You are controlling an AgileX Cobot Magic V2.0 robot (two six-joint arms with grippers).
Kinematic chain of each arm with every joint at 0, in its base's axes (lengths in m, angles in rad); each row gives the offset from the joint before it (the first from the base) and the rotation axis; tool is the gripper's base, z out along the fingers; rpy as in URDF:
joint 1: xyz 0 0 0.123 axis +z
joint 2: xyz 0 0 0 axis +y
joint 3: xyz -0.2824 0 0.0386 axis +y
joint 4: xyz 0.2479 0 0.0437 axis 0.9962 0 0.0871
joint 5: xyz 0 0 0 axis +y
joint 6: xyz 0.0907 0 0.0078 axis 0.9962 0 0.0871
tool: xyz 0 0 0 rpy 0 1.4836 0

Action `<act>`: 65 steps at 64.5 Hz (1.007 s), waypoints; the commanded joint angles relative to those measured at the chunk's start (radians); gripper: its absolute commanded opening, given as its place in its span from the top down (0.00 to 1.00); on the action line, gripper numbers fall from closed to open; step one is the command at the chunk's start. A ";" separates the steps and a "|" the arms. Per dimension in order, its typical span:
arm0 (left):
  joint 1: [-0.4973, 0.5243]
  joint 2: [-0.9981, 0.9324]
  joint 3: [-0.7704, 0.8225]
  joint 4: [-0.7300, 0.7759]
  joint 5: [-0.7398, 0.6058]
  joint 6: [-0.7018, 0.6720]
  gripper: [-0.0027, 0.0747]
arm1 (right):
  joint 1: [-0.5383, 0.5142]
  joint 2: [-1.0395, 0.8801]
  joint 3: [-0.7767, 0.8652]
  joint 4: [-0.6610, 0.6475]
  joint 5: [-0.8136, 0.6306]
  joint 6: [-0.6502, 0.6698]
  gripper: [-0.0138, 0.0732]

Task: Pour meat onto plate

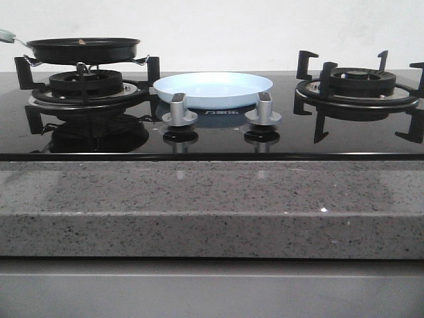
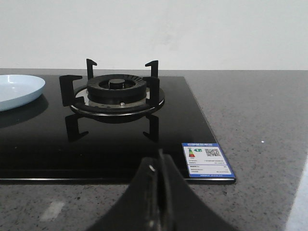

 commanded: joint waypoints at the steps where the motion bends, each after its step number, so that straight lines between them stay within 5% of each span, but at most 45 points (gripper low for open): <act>1: -0.007 -0.018 0.005 -0.008 -0.074 -0.002 0.99 | -0.005 -0.017 -0.005 -0.009 -0.090 -0.001 0.97; 51: -0.007 -0.018 0.000 -0.010 -0.113 -0.002 0.99 | -0.005 -0.017 -0.014 0.002 -0.125 0.006 0.97; 65: -0.007 -0.014 -0.147 -0.050 0.025 -0.002 0.99 | 0.003 -0.008 -0.168 0.009 0.062 0.014 0.97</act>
